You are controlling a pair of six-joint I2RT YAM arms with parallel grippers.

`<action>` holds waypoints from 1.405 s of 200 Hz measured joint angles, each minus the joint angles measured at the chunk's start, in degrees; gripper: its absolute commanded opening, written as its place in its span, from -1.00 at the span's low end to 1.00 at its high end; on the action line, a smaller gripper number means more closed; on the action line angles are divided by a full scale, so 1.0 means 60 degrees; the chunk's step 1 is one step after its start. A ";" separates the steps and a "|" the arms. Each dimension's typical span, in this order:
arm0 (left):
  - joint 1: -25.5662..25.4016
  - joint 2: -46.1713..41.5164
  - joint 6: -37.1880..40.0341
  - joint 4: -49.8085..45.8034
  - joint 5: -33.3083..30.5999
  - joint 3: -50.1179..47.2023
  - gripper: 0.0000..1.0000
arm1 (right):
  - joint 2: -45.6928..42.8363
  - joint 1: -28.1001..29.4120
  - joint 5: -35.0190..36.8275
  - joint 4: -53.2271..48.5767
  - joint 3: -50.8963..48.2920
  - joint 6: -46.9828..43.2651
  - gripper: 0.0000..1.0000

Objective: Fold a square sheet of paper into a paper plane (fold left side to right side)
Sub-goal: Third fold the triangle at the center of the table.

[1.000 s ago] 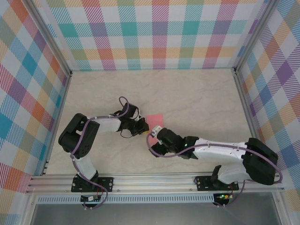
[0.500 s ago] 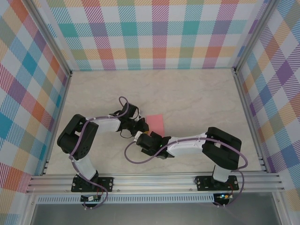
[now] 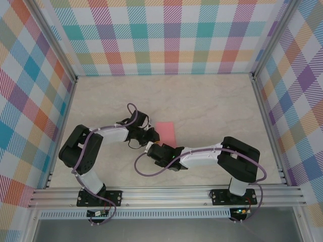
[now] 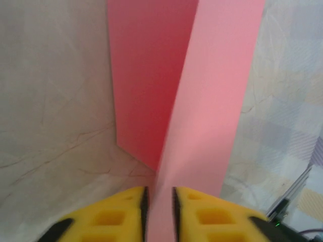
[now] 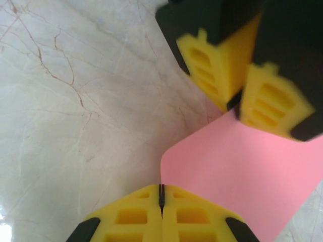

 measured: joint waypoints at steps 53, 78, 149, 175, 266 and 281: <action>0.0321 -0.1064 0.0739 -0.1417 -0.0484 0.0091 0.12 | -0.0040 -0.0087 -0.0525 -0.0295 0.0000 0.0379 -1.00; 0.0656 -0.1260 0.1027 -0.1854 -0.0525 0.0240 -0.02 | -0.0069 -0.0226 -0.0725 -0.0415 0.0004 0.0645 -1.00; 0.0532 0.1293 0.1719 -0.1610 0.0736 0.3075 -0.49 | -0.0550 -0.0692 -0.1366 -0.0452 0.0000 0.1246 -1.00; 0.0310 0.2466 0.1909 -0.1632 0.1020 0.4011 -0.54 | -0.0601 -0.0776 -0.1563 -0.0452 -0.0004 0.1341 -1.00; -0.0007 0.4277 0.2189 -0.1923 0.1053 0.5115 -0.63 | -0.0911 -0.1370 -0.2838 -0.0455 -0.0186 0.1628 -1.00; -0.0011 0.4302 0.2240 -0.1938 0.1031 0.5129 -0.64 | -0.0987 -0.1610 -0.3242 -0.0459 -0.0186 0.1727 -1.00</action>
